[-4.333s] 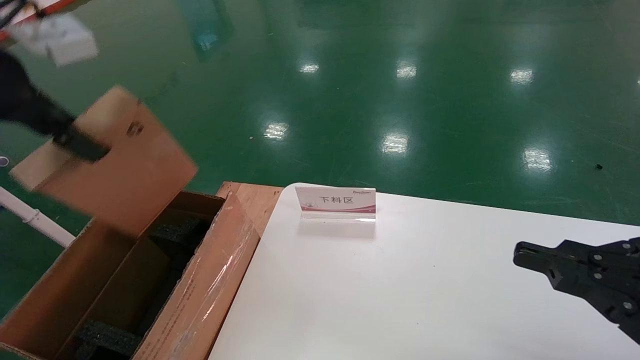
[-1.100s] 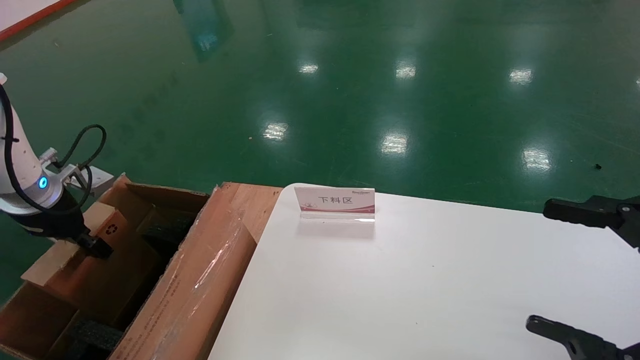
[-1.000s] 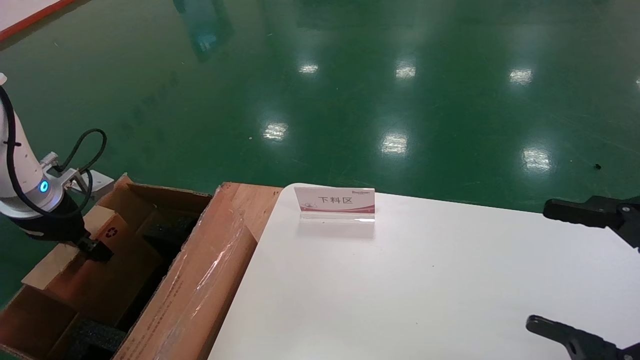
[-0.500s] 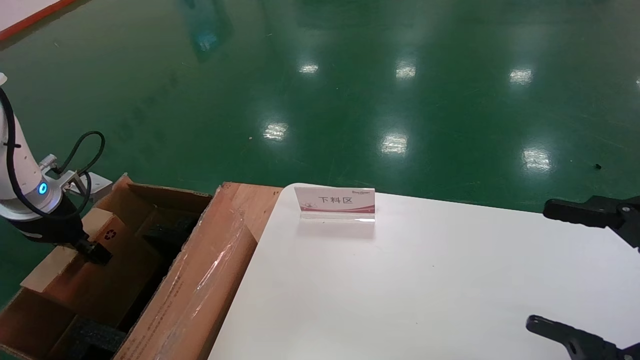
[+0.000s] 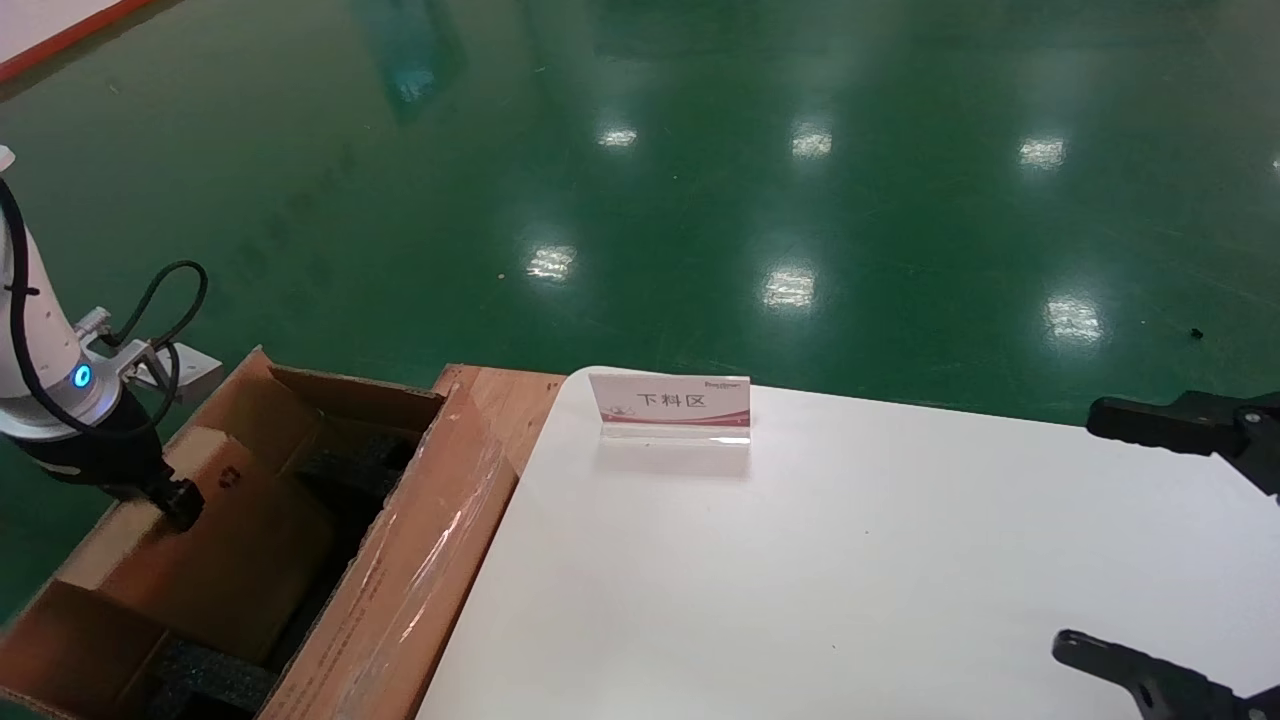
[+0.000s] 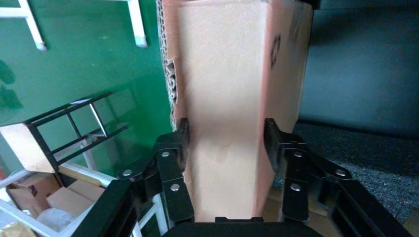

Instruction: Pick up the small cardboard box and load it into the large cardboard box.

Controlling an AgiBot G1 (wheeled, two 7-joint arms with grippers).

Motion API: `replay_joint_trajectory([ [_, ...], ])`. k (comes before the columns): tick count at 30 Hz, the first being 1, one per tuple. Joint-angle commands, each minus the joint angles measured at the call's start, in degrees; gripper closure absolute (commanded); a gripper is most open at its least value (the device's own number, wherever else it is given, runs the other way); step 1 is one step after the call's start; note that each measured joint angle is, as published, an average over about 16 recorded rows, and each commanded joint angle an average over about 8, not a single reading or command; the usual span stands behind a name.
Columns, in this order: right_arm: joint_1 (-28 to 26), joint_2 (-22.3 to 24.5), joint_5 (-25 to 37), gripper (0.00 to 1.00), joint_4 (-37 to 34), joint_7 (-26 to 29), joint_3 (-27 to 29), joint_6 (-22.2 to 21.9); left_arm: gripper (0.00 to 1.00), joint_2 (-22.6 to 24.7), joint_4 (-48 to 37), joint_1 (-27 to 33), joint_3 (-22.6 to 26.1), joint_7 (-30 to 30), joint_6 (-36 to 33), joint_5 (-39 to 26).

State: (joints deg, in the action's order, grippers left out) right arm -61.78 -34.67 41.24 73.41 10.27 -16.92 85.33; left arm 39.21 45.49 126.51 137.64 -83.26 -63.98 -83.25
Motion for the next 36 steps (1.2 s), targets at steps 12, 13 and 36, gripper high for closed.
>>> replay_joint_trajectory([
  [12, -0.01, 0.00, -0.01, 0.00, -0.03, -0.01, 0.00, 0.01, 0.00, -0.81, 3.25, 3.46, -1.80, 3.06, 1.45, 0.72],
  [13, -0.02, 0.00, -0.01, 0.00, -0.03, -0.02, 0.00, 0.01, 0.00, -1.24, 4.33, 4.50, -2.30, 3.93, 1.92, 0.92],
  [36, -0.03, 0.02, -0.05, 0.00, -0.09, -0.06, -0.03, -0.02, 0.00, -10.03, 29.84, 16.37, -15.46, 13.99, 9.36, 3.15],
])
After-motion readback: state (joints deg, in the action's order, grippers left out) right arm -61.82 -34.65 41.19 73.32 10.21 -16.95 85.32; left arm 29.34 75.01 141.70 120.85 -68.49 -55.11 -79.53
